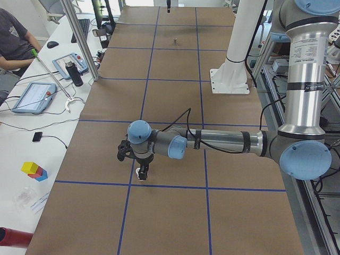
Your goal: Assemble PPR valve and pipe with both arms
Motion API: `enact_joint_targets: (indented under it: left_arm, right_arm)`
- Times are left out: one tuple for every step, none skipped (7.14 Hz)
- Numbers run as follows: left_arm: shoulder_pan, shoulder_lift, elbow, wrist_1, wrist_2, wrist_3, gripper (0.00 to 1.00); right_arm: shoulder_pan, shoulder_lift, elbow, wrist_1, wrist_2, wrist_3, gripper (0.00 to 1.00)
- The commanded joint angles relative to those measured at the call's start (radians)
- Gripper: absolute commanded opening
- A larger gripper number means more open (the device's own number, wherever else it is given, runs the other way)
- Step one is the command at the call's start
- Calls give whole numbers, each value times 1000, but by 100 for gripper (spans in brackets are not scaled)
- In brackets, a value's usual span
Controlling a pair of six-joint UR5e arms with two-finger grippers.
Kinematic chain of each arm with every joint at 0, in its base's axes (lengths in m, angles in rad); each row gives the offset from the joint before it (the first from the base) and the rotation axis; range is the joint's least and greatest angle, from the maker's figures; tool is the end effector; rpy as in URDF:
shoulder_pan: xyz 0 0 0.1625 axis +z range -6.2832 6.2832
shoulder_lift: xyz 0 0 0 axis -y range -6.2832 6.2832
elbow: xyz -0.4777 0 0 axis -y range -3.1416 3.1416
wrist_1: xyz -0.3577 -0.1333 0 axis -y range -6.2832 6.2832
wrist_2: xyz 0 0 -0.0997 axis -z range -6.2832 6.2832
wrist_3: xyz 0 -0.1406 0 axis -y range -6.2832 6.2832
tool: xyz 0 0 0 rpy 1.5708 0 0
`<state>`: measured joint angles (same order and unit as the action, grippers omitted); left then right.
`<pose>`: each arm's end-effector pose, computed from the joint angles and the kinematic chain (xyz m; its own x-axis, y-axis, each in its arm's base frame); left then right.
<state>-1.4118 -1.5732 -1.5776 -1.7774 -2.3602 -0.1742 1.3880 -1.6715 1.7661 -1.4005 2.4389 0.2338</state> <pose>0.0425 -0.4767 0.7123 0.6880 0.0905 -0.7201 -0.0360 0.9952 0.0907 -0.0522 -0.4257 0.6656 0.6235 -0.0855 0.7771 0.0318 0.9960 0.0841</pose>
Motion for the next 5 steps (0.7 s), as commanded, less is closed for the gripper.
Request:
enact_joint_targets:
  left_arm:
    - [85,-33,37,-48,59,-86,100]
    - [118,-72,68,-48,82,-123,100]
    - [122,-80,92,-51,81,-126,99]
    - [122,-80,97,-53,81,-126,99]
    - [122,-82,135,-59,76,-117,98]
  right_arm:
    - [-21,0,-2,2,3,4,100]
    - [-39,1,-17,2,2,5,100]
    - [-53,1,-19,3,3,5,100]
    - [-58,1,-20,3,2,5,100]
    - [-60,1,-24,3,-4,5,100]
